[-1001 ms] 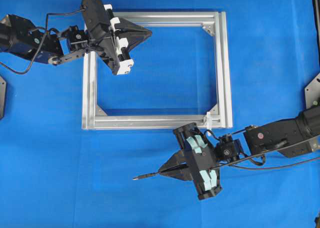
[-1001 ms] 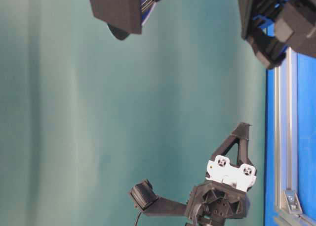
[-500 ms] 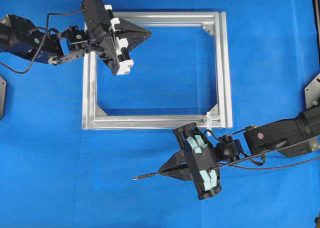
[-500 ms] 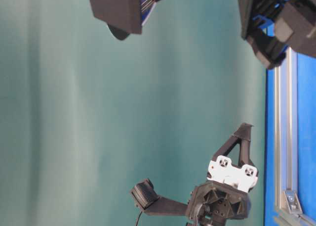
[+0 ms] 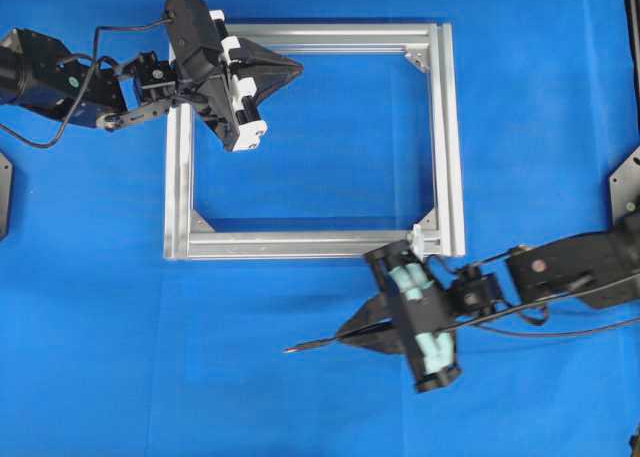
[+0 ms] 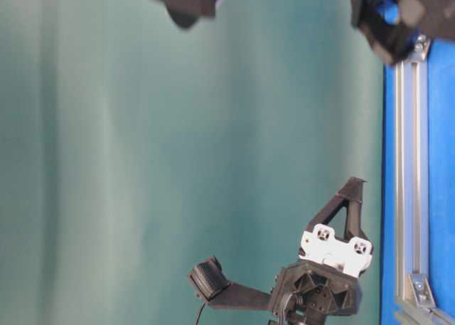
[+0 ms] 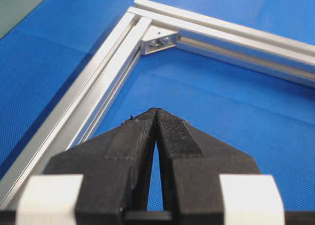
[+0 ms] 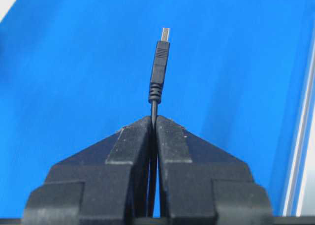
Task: Insert the wire through the string loop located on the right side.
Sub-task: 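Lift the cable with the right gripper and carry it toward the white loop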
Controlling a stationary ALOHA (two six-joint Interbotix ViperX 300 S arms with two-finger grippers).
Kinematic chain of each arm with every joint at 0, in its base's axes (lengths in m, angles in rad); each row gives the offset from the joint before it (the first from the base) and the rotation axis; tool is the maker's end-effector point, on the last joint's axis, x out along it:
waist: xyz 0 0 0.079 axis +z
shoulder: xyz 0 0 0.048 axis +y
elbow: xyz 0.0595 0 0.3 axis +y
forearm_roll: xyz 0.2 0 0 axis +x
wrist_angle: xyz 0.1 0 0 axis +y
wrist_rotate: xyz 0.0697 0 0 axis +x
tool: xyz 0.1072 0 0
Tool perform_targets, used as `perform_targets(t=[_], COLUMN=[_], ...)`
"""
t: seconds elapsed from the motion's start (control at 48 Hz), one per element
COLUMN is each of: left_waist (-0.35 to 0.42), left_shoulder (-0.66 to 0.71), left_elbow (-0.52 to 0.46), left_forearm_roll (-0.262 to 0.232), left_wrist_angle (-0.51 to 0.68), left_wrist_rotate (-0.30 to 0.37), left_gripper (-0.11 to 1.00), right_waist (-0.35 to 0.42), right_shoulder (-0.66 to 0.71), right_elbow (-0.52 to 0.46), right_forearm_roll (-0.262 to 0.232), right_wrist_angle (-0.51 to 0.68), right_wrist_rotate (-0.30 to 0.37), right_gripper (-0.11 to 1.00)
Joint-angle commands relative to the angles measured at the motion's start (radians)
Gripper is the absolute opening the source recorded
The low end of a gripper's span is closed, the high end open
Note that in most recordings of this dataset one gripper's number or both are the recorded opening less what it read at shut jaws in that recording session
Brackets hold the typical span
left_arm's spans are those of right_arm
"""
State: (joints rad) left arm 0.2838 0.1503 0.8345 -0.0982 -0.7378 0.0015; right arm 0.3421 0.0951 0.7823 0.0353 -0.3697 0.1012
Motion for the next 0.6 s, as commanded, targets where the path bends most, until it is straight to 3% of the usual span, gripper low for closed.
perform_targets(t=[0.0, 0.396, 0.584], left_waist=[0.003, 0.002, 0.002], left_shoulder=[-0.034, -0.037, -0.037], left_elbow=[-0.012, -0.017, -0.018], left_forearm_roll=[0.003, 0.003, 0.003], left_wrist_angle=[-0.006, -0.006, -0.006], left_wrist_rotate=[0.002, 0.002, 0.002], left_gripper=[0.0, 0.0, 0.0], right_waist=[0.014, 0.049, 0.049], right_shoulder=[-0.071, -0.377, -0.528], right_elbow=[0.044, 0.382, 0.483], right_forearm_roll=[0.015, 0.104, 0.107], right_wrist_angle=[-0.008, -0.003, 0.043], right_wrist_rotate=[0.002, 0.002, 0.002], right_gripper=[-0.04, -0.04, -0.04])
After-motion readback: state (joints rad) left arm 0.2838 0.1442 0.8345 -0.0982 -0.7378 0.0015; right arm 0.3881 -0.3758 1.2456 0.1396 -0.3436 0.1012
